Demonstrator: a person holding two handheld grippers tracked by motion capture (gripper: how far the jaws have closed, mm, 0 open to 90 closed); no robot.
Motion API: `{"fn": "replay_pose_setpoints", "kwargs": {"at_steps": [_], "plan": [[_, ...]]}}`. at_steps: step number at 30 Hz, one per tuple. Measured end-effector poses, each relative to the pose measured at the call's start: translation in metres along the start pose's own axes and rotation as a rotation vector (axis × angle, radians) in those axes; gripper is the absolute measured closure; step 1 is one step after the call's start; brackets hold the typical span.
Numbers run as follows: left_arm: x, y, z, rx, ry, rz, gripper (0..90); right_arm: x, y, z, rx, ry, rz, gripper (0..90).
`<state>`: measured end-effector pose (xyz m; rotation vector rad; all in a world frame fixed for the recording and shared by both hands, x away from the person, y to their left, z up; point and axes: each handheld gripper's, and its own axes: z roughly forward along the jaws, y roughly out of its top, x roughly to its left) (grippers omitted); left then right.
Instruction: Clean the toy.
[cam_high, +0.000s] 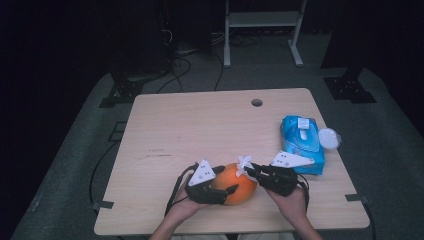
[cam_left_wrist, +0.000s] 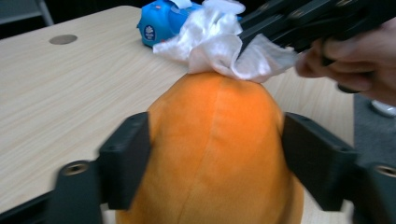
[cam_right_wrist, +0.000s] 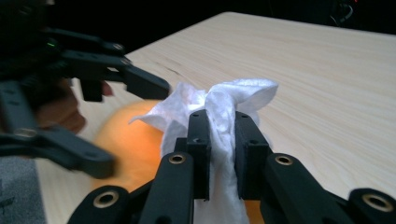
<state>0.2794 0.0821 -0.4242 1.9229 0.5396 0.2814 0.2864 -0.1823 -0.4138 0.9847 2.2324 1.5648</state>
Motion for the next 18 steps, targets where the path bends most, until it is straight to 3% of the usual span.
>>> {"fn": "replay_pose_setpoints", "kwargs": {"at_steps": [3, 5, 8, 11, 14, 18], "plan": [[0.000, -0.003, 0.004, 0.019, 0.003, 0.006, 16.9, -0.009, -0.003, -0.002, -0.005, 0.001, 0.052, 77.8], [-0.004, -0.005, 0.006, 0.031, 0.027, 0.038, 22.8, -0.002, -0.001, -0.002, -0.005, 0.002, 0.036, 77.8], [-0.007, -0.004, 0.006, 0.031, 0.043, 0.049, 27.7, 0.013, 0.005, 0.000, -0.021, 0.060, 0.003, 77.7], [-0.006, -0.003, 0.004, 0.028, 0.024, 0.047, 27.2, 0.020, 0.008, 0.003, -0.008, 0.065, -0.035, 77.7], [-0.002, -0.002, 0.002, 0.002, -0.007, 0.019, 20.6, 0.008, 0.003, 0.002, -0.007, 0.047, -0.010, 77.6], [-0.003, -0.002, 0.004, 0.005, 0.003, 0.016, 16.4, -0.009, -0.001, -0.003, -0.018, 0.011, 0.045, 77.6]]}}
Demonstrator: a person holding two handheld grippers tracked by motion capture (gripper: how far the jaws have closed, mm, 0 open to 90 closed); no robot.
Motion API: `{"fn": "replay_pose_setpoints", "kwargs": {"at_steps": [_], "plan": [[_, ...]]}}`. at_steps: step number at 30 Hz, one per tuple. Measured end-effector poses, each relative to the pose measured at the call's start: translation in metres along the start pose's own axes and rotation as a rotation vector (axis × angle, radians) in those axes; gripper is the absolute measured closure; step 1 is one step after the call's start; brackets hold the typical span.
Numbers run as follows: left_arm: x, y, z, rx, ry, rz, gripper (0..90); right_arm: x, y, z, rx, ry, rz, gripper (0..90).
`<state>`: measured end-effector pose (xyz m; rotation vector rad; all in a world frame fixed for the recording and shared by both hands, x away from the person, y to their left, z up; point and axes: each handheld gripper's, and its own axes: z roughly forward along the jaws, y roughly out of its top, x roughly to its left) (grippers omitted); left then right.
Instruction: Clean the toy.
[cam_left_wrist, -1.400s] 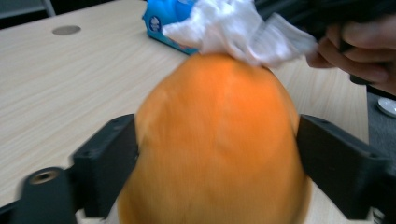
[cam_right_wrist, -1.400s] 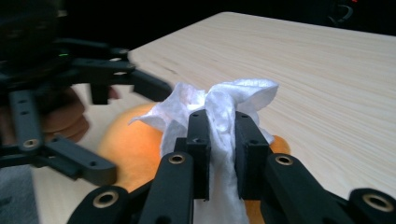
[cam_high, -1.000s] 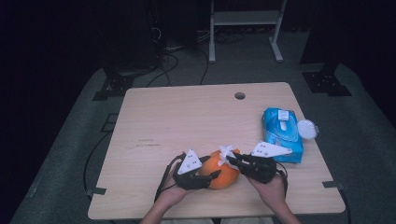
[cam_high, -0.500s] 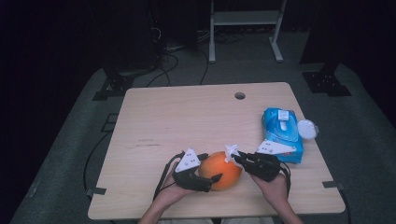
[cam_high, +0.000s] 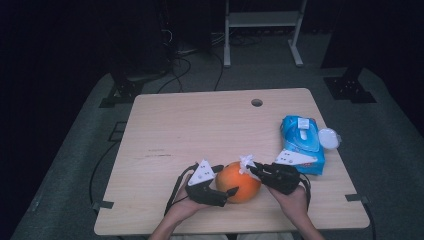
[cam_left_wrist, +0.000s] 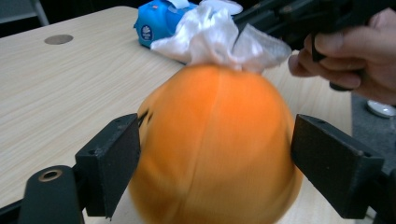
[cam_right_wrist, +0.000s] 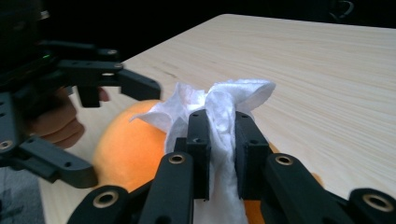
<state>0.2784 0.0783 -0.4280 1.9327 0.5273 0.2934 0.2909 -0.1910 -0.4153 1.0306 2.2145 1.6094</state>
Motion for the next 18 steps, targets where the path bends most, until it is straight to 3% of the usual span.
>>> {"fn": "replay_pose_setpoints", "kwargs": {"at_steps": [5, 7, 9, 10, 14, 17, 18], "plan": [[-0.005, 0.000, -0.001, 0.010, 0.044, 0.042, 33.3, 0.017, 0.006, -0.001, -0.008, 0.018, -0.040, 77.6], [-0.005, 0.003, -0.003, 0.001, 0.039, 0.038, 37.1, 0.026, 0.010, -0.001, -0.017, 0.053, -0.062, 77.6], [-0.005, 0.004, -0.006, -0.001, 0.023, 0.040, 38.1, 0.031, 0.013, 0.000, -0.012, 0.042, -0.095, 77.6], [-0.006, 0.004, -0.006, -0.005, 0.013, 0.040, 38.3, 0.029, 0.012, 0.000, -0.009, 0.041, -0.089, 77.6], [-0.007, 0.004, -0.004, -0.015, -0.029, 0.035, 35.0, 0.007, 0.004, -0.001, -0.005, 0.029, -0.020, 77.5], [-0.005, 0.003, -0.001, -0.024, -0.031, 0.021, 23.9, 0.002, 0.002, -0.003, -0.001, 0.012, -0.016, 77.5], [-0.003, 0.001, 0.001, -0.007, -0.016, 0.012, 19.1, 0.003, 0.003, -0.003, -0.002, 0.014, -0.012, 77.5]]}}
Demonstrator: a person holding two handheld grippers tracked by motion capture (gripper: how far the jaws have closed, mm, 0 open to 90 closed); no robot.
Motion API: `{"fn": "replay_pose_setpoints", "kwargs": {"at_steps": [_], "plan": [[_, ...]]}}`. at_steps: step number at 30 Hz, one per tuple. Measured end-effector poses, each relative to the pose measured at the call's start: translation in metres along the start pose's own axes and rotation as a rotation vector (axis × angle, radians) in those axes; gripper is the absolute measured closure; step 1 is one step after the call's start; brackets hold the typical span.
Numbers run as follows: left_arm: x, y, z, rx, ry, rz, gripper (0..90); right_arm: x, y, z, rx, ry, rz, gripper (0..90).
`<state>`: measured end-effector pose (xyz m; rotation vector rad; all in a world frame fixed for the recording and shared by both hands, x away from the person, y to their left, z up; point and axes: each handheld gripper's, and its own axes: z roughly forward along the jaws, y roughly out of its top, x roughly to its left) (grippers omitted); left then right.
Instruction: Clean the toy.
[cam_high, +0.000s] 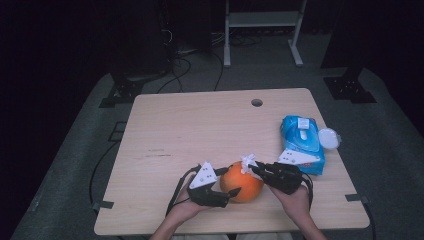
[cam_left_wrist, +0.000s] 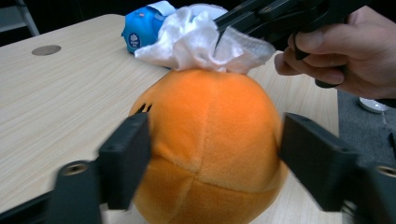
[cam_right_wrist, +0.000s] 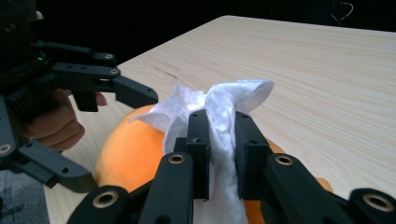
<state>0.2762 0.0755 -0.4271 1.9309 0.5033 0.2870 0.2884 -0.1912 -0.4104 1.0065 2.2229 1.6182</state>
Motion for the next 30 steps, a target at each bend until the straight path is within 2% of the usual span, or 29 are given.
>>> {"fn": "replay_pose_setpoints", "kwargs": {"at_steps": [2, 3, 5, 7, 8, 11, 14, 16, 19, 21, 24, 26, 30], "plan": [[0.002, -0.005, 0.005, 0.028, -0.004, -0.027, 16.3, 0.008, 0.003, 0.001, 0.003, 0.016, -0.010, 77.5], [0.002, -0.007, 0.005, 0.026, -0.005, -0.025, 16.7, 0.014, 0.004, 0.002, 0.003, 0.030, -0.024, 77.5], [0.000, -0.006, 0.004, 0.029, -0.004, -0.003, 23.0, 0.026, 0.007, 0.005, 0.007, 0.062, -0.054, 77.4], [-0.002, -0.003, 0.000, 0.031, 0.013, 0.016, 30.6, 0.032, 0.008, 0.008, 0.014, 0.056, -0.091, 77.5], [-0.002, -0.002, -0.001, 0.029, 0.014, 0.018, 32.9, 0.030, 0.008, 0.008, 0.016, 0.052, -0.090, 77.5], [-0.001, -0.001, -0.003, 0.018, 0.009, 0.010, 36.2, 0.014, 0.005, 0.006, 0.003, 0.030, -0.043, 77.4], [-0.002, 0.000, -0.003, 0.016, 0.007, 0.014, 36.7, -0.004, -0.002, 0.002, 0.006, -0.031, -0.032, 77.4], [-0.001, 0.001, -0.003, 0.017, 0.008, 0.014, 36.7, -0.018, -0.008, 0.000, 0.012, -0.064, 0.006, 77.4], [0.001, 0.001, -0.005, 0.009, 0.004, 0.000, 36.7, -0.027, -0.010, -0.004, 0.027, -0.101, 0.018, 77.4], [0.003, 0.001, -0.007, -0.001, 0.001, -0.013, 36.8, -0.030, -0.010, -0.006, 0.018, -0.092, 0.050, 77.4], [0.006, 0.001, -0.008, -0.007, 0.005, -0.036, 36.8, -0.023, -0.006, -0.008, -0.001, -0.062, 0.042, 77.4], [0.006, 0.002, -0.010, -0.010, 0.009, -0.030, 37.1, -0.019, -0.004, -0.007, 0.001, -0.053, 0.033, 77.4], [0.006, 0.006, -0.016, -0.033, 0.010, -0.033, 37.4, -0.029, -0.012, -0.001, 0.035, -0.062, 0.068, 77.4]]}}
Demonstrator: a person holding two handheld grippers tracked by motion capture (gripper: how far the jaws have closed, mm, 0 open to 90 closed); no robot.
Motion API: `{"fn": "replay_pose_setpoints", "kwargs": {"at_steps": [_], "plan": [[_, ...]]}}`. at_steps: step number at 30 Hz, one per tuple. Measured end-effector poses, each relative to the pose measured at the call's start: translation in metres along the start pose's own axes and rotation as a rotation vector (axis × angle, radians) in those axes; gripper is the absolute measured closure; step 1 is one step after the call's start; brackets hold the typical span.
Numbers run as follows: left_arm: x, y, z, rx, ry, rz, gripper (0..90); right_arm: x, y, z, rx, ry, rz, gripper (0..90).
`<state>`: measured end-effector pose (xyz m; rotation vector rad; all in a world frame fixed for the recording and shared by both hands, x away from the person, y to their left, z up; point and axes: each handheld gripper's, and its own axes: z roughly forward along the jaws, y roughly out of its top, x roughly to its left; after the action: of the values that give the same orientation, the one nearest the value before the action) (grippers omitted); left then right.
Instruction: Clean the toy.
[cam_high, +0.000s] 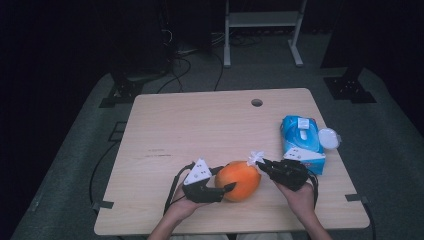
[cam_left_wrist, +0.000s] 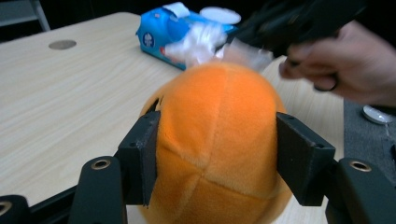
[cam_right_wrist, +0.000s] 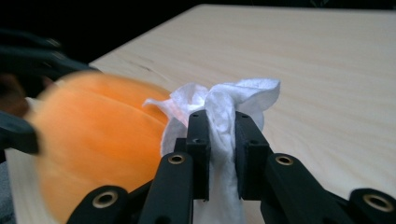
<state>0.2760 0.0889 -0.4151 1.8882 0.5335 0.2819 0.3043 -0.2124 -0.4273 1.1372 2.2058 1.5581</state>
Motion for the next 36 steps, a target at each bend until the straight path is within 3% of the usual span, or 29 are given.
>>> {"fn": "replay_pose_setpoints", "kwargs": {"at_steps": [2, 8, 11, 14, 16, 18, 22, 24, 26, 28, 31, 33, 36], "plan": [[0.000, 0.002, -0.001, -0.012, -0.001, -0.003, 37.4, 0.000, -0.001, 0.002, 0.007, 0.024, 0.022, 77.4], [-0.001, 0.004, -0.001, -0.011, 0.001, -0.004, 37.8, 0.033, 0.018, -0.006, -0.069, 0.149, -0.039, 77.5], [-0.003, 0.004, 0.000, -0.006, 0.001, 0.001, 37.8, 0.035, 0.017, -0.004, -0.062, 0.150, -0.045, 77.6], [-0.005, 0.002, 0.003, -0.003, 0.002, -0.001, 37.6, 0.019, 0.006, 0.002, -0.038, 0.124, -0.001, 77.6], [-0.006, 0.004, 0.003, 0.000, 0.004, 0.008, 37.7, 0.012, 0.002, 0.002, -0.038, 0.134, 0.052, 77.6], [-0.005, 0.005, 0.001, -0.001, 0.003, 0.004, 37.9, 0.020, 0.008, -0.002, -0.049, 0.139, 0.025, 77.6], [-0.005, 0.006, 0.001, -0.006, 0.012, -0.006, 38.0, 0.040, 0.020, -0.006, -0.082, 0.211, -0.025, 77.6], [-0.005, 0.005, 0.002, 0.000, 0.014, 0.003, 37.7, 0.044, 0.019, -0.002, -0.062, 0.188, -0.052, 77.6], [-0.006, 0.004, 0.003, -0.002, 0.003, 0.012, 35.5, 0.038, 0.013, 0.002, -0.043, 0.160, -0.049, 77.6], [-0.005, 0.004, 0.005, -0.009, -0.019, 0.004, 28.6, 0.031, 0.010, 0.003, -0.036, 0.140, -0.034, 77.5], [-0.003, 0.000, 0.009, 0.021, -0.008, 0.021, 19.4, 0.026, 0.009, 0.000, -0.038, 0.108, -0.022, 77.6], [-0.001, -0.006, 0.012, 0.011, -0.009, 0.002, 19.8, 0.030, 0.011, -0.001, -0.038, 0.107, -0.030, 77.6], [-0.001, -0.006, 0.010, 0.011, 0.003, 0.015, 28.0, 0.042, 0.014, -0.002, -0.049, 0.116, -0.074, 77.5]]}}
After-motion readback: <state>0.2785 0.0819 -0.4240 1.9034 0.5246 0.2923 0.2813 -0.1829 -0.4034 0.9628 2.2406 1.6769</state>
